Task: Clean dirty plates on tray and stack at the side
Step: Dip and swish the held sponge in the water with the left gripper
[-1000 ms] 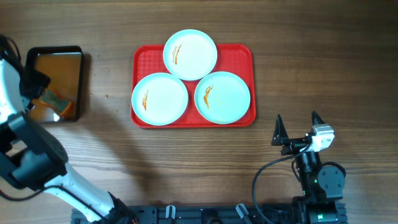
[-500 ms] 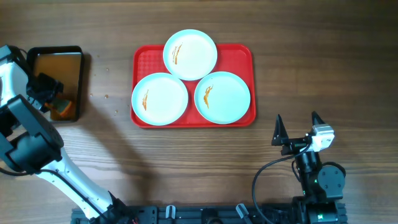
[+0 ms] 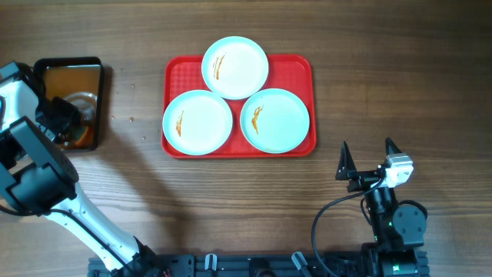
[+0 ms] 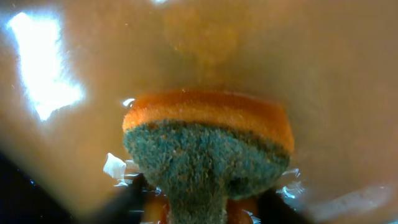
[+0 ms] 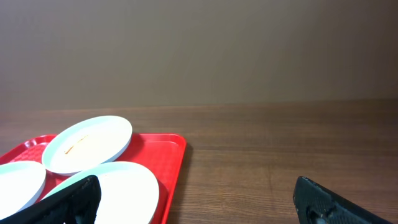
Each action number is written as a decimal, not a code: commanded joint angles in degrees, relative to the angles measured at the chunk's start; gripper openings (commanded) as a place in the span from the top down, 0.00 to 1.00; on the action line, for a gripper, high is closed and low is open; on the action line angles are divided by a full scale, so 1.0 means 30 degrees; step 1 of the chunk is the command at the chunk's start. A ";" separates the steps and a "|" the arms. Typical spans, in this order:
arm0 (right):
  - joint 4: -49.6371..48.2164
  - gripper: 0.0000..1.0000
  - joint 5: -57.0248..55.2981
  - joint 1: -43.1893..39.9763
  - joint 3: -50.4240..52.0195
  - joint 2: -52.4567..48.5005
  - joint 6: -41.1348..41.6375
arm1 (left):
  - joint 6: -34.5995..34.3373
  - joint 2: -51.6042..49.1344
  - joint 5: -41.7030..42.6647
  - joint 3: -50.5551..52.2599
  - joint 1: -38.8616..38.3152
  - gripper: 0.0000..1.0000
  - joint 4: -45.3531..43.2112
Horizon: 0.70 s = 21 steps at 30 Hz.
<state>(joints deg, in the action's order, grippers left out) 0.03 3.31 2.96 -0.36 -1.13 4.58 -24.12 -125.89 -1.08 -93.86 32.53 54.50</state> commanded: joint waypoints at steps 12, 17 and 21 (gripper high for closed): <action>-0.0044 0.00 -0.0240 0.0080 0.0022 0.0109 -0.0240 | 0.0029 0.0102 0.1698 -0.0284 -0.0299 0.93 0.0481; -0.0044 0.00 -0.0240 0.0080 0.0022 0.0109 -0.0248 | 0.0036 0.0102 -0.0124 -0.0284 -0.0284 0.00 -0.0255; -0.0044 0.00 -0.0240 0.0080 0.0022 0.0109 -0.0248 | 0.0029 0.0102 -0.1107 -0.0284 -0.0255 0.21 -0.0794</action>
<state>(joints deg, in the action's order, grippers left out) 0.03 3.31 2.96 -0.36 -1.13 4.60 -24.27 -125.86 -1.37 -93.93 31.88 52.82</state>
